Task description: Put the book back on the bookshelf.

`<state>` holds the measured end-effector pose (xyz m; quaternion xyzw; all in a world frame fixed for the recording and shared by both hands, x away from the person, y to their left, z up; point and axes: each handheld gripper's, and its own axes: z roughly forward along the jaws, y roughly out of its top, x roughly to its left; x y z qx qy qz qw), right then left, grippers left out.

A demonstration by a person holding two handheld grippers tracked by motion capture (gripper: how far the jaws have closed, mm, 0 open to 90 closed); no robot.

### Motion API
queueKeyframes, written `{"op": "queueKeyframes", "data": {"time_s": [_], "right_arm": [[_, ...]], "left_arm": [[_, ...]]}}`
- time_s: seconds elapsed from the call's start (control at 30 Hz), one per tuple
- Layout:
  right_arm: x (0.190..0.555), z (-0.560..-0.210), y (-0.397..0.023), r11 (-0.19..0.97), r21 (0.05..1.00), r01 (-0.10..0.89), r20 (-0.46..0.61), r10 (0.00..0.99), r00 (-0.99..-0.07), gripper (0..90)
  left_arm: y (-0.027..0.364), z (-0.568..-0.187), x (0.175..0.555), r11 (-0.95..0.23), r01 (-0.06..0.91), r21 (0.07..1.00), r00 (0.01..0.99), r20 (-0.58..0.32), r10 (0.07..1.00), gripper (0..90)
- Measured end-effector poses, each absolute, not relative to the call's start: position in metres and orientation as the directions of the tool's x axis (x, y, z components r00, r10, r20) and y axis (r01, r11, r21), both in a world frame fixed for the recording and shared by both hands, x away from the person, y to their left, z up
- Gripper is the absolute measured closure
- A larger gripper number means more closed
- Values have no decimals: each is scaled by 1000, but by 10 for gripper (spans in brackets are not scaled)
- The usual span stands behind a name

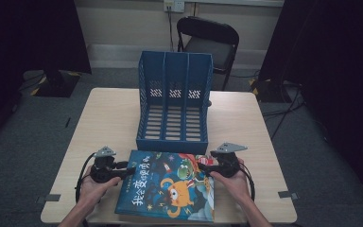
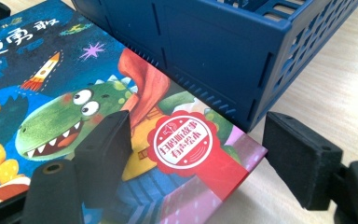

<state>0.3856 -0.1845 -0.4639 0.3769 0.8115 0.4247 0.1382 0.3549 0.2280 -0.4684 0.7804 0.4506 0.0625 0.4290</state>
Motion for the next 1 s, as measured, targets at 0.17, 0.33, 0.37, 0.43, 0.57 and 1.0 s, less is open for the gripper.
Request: {"op": "queueKeyframes", "data": {"time_s": [0.17, 0.33, 0.37, 0.43, 0.57, 1.0], "right_arm": [[373, -462, -189, 370, 786, 495, 92, 722, -686, 241], [361, -460, -194, 375, 780, 501, 90, 725, -682, 242], [359, -460, -194, 377, 780, 500, 87, 725, -683, 242], [355, -459, -195, 378, 778, 502, 88, 725, -683, 242], [346, -459, -199, 377, 778, 503, 89, 726, -682, 246], [330, -453, -214, 372, 784, 497, 102, 713, -694, 352]], "left_arm": [[227, -467, 353, -230, 653, 722, 594, -299, 747, 531], [225, -467, 349, -241, 648, 723, 605, -296, 739, 542], [224, -467, 349, -242, 647, 723, 606, -297, 738, 543], [224, -467, 348, -243, 650, 720, 608, -300, 735, 549], [224, -467, 347, -246, 650, 719, 615, -308, 726, 581], [218, -466, 344, -266, 645, 716, 631, -303, 714, 589]]}}
